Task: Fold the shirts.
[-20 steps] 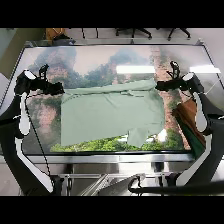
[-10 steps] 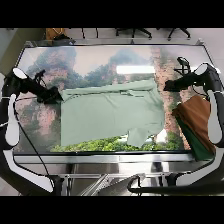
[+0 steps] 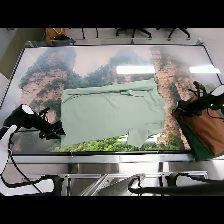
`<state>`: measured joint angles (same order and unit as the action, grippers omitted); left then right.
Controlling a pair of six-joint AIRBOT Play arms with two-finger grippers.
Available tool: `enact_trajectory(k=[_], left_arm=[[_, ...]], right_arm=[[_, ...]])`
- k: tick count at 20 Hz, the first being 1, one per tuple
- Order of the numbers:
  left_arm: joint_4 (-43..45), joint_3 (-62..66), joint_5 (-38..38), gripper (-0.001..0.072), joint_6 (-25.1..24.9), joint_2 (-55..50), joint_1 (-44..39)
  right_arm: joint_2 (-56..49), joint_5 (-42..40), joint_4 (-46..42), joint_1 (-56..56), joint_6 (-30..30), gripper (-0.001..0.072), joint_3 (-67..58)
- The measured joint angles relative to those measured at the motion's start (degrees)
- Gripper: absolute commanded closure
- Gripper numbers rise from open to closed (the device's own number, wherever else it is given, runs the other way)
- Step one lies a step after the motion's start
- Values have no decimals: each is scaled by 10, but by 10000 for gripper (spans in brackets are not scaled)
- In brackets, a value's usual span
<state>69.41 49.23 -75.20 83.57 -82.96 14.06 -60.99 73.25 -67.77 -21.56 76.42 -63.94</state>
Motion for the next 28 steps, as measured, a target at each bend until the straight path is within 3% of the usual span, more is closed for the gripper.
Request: enact_trajectory(k=[1,2,3,4,7,13,14,16,17,18,19,23,28], left_arm=[[-10,-16,9,301,-3,6,-1],[-21,-28,21,337,-7,10,-1],[-30,-35,33,657,-13,13,-2],[-43,-37,50,694,-21,14,-2],[-52,-9,79,694,-35,16,-3],[-74,64,55,694,-43,19,-3],[-76,70,51,694,-44,19,-3],[-76,76,50,694,-45,19,-3],[-77,78,49,694,-45,19,-3],[-77,79,49,694,-45,19,-3],[-77,80,47,695,-45,19,-3],[-38,82,26,695,-44,19,-3],[63,82,-44,695,-14,19,-4]], right_arm=[[11,0,7,-4,3,227,22],[21,0,16,-8,5,135,45],[27,0,29,-10,7,131,67],[31,0,42,-11,8,132,86],[38,-1,75,-8,3,137,144],[42,-35,120,64,-19,141,235],[42,-46,135,81,-23,163,242],[42,-82,157,110,-42,480,250],[41,-98,165,118,-56,497,251],[41,-107,184,123,-67,646,249],[43,-106,198,127,-76,694,244],[68,-69,212,123,-85,695,224],[129,9,73,73,15,695,215]])
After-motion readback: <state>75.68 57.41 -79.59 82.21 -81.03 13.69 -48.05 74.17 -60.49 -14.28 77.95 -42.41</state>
